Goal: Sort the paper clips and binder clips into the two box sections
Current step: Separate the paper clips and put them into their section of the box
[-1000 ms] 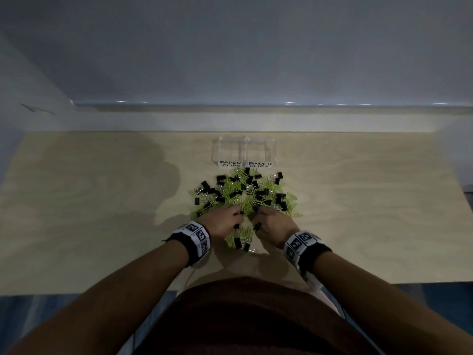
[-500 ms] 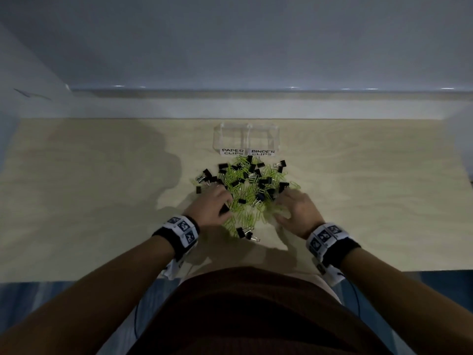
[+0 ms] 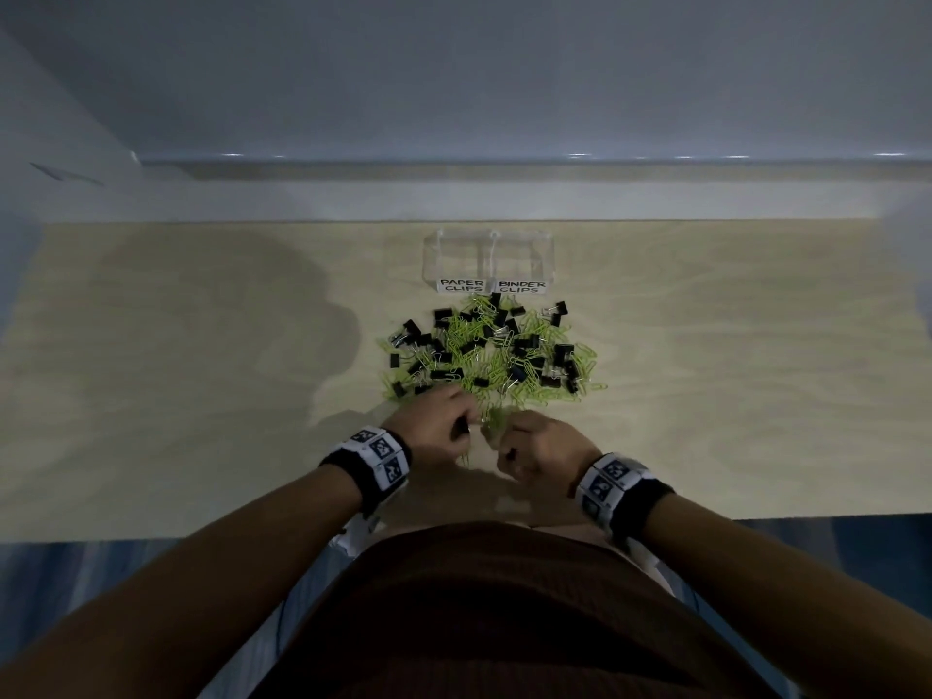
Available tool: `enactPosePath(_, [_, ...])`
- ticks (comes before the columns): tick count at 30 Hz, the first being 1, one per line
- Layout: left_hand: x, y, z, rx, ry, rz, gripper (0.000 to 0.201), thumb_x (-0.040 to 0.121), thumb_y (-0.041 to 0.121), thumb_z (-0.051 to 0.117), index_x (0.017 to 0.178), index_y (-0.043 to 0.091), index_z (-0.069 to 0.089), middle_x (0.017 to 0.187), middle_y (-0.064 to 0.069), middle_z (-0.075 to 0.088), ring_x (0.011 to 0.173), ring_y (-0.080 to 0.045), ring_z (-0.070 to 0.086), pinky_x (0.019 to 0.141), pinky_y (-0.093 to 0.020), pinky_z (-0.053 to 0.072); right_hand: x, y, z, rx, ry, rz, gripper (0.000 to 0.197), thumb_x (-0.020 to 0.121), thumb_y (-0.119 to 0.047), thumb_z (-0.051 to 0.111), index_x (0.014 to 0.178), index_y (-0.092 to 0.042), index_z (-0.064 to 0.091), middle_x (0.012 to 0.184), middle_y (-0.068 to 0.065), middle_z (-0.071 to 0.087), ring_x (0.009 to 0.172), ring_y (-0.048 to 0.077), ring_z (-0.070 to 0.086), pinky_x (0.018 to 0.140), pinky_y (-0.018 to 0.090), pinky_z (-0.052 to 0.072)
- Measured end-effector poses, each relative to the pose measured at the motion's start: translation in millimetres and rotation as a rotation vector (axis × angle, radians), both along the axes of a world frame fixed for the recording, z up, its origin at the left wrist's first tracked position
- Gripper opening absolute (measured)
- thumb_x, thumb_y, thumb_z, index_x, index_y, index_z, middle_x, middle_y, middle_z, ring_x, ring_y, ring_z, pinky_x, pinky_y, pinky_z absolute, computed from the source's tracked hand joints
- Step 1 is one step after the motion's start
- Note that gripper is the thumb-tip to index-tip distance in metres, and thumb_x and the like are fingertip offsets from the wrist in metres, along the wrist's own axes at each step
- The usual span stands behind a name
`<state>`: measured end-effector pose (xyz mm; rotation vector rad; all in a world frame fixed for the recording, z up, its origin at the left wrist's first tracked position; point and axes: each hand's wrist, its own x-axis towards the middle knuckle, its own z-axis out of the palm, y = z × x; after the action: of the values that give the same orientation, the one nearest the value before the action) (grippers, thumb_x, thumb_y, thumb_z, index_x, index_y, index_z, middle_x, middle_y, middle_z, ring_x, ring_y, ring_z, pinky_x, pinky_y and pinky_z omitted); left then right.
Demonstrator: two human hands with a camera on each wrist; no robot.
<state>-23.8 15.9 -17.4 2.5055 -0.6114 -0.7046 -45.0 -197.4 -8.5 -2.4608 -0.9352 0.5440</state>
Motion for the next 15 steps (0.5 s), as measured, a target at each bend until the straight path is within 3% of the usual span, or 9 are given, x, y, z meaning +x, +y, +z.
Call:
enactPosePath(2, [1.4,15.6,4.3,-0.028,-0.075,0.117,0.024,0.083,0.026,0.061,0.104,0.015,0.055,0.109,-0.001,0.051,0.096,-0.015,0.049,0.084,-0.028,0.048,7.8,-17.7,1.6,-0.047,0.015,-0.167,0.009,0.079,-0.019,0.066,0.085,-0.013,0.066,0.094,0.005,0.061,0.08,0.02,0.054,0.069,0.033,0.053])
enactPosePath(5, [3.1,35.1,7.1,-0.006,-0.234,0.17,0.037,0.082,0.03,0.064,0.114,0.013,0.054,0.119,-0.006,0.048,0.105,-0.016,0.045,0.088,-0.026,0.045,21.6,-48.1,-9.0,-0.091,-0.082,-0.296,0.01,0.075,-0.018,0.067,0.083,-0.012,0.064,0.089,0.005,0.058,0.075,0.022,0.053,0.062,0.04,0.053])
enactPosePath(10, [-2.2,18.9,4.5,0.149,-0.248,-0.212,0.062,0.082,0.036,0.065,0.135,0.013,0.042,0.135,-0.006,0.041,0.122,-0.022,0.037,0.104,-0.036,0.037,26.3,-32.9,-3.7,-0.106,-0.083,-0.143,0.026,0.073,-0.015,0.07,0.097,-0.012,0.066,0.103,0.007,0.06,0.09,0.026,0.056,0.073,0.039,0.055])
enactPosePath(13, [2.2,5.3,-0.4,0.288,-0.295,-0.197,0.077,0.079,0.051,0.063,0.139,0.012,0.034,0.139,-0.005,0.037,0.129,-0.024,0.031,0.109,-0.039,0.027,26.1,-3.4,1.1,-0.052,-0.063,-0.047,0.032,0.075,-0.008,0.071,0.106,-0.011,0.066,0.114,0.007,0.062,0.1,0.024,0.058,0.081,0.028,0.047])
enactPosePath(15, [9.5,-0.7,-1.7,0.344,-0.3,-0.129,0.078,0.079,0.055,0.061,0.138,0.011,0.035,0.137,-0.005,0.039,0.127,-0.023,0.031,0.108,-0.04,0.028,27.5,10.1,-4.3,-0.053,-0.054,-0.022,0.038,0.076,-0.004,0.069,0.113,-0.011,0.063,0.115,0.006,0.062,0.101,0.023,0.059,0.084,0.025,0.047])
